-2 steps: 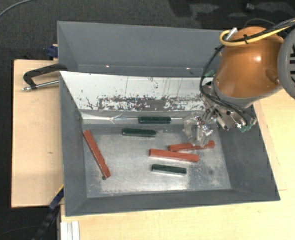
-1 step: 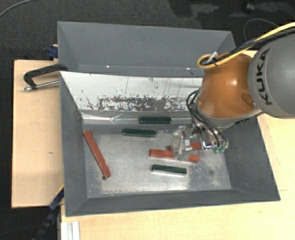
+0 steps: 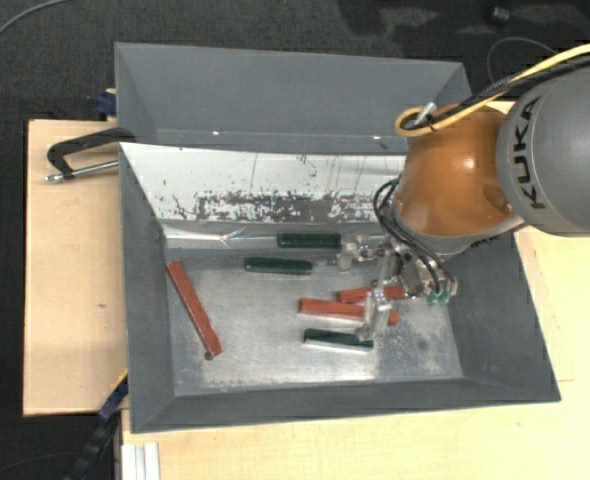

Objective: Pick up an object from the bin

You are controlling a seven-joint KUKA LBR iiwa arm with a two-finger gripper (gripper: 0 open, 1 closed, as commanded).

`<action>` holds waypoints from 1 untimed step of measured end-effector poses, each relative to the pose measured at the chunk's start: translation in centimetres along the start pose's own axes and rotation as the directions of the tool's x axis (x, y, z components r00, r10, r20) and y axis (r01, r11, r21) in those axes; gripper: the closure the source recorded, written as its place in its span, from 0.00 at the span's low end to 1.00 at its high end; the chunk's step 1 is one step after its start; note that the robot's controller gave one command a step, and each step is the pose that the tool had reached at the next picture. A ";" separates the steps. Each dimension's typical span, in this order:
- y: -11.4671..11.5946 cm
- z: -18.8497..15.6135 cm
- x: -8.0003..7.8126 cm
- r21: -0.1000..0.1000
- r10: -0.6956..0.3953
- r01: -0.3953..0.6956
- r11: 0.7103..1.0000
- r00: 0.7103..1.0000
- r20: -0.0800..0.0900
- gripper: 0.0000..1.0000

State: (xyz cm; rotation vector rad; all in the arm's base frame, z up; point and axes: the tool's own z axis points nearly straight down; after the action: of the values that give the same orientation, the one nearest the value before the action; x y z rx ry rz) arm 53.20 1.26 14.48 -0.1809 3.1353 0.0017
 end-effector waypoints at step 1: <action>2.4 7.4 -2.6 0.000 -0.348 0.348 0.937 0.937 -0.001 0.00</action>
Offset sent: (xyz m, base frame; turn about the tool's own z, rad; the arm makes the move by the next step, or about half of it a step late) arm 0.0222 0.0258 -0.0748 -0.3553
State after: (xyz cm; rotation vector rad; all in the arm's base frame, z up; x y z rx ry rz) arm 55.50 3.95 7.07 -0.7328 3.0543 0.0019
